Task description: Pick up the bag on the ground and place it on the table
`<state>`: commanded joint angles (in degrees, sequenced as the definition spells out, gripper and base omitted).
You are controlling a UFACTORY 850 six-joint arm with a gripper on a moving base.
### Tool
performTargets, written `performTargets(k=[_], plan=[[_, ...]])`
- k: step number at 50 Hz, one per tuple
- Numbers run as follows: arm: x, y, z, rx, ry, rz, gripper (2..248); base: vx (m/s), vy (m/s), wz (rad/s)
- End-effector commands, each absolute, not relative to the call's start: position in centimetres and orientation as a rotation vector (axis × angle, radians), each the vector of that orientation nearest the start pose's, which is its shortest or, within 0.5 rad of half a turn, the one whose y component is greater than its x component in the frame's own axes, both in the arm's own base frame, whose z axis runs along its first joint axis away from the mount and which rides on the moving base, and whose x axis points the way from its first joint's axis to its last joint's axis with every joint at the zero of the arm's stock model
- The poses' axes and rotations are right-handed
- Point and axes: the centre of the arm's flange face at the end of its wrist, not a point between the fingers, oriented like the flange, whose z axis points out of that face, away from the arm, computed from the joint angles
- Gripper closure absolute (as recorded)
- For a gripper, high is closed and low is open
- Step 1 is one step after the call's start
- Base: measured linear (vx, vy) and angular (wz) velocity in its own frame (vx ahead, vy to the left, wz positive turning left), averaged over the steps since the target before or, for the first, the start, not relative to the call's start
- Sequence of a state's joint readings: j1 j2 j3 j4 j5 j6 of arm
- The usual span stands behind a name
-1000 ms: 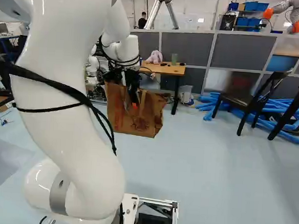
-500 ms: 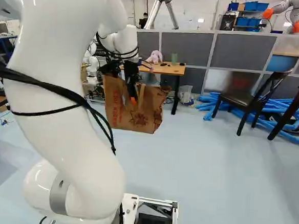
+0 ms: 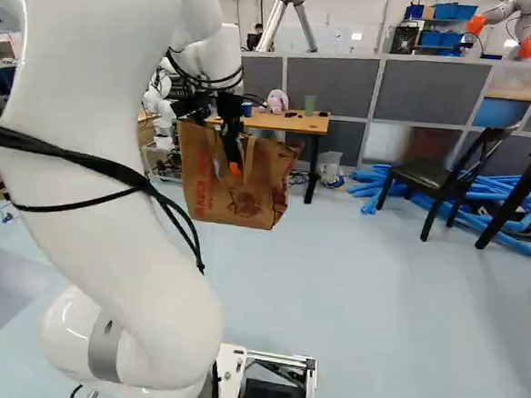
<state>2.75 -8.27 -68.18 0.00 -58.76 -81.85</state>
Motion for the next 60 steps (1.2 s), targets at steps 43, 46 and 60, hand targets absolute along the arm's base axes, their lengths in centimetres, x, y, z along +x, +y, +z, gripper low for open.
performTargets(k=[43,46,60], plan=[[49.5,3.0,64.4,-2.318,-2.134,-0.018,232,0.000,0.000,0.000],[49.5,3.0,64.9,-2.317,-2.135,-0.017,232,0.000,0.000,0.000],[49.4,3.2,66.9,-2.312,-2.138,-0.014,232,0.000,0.000,0.000]])
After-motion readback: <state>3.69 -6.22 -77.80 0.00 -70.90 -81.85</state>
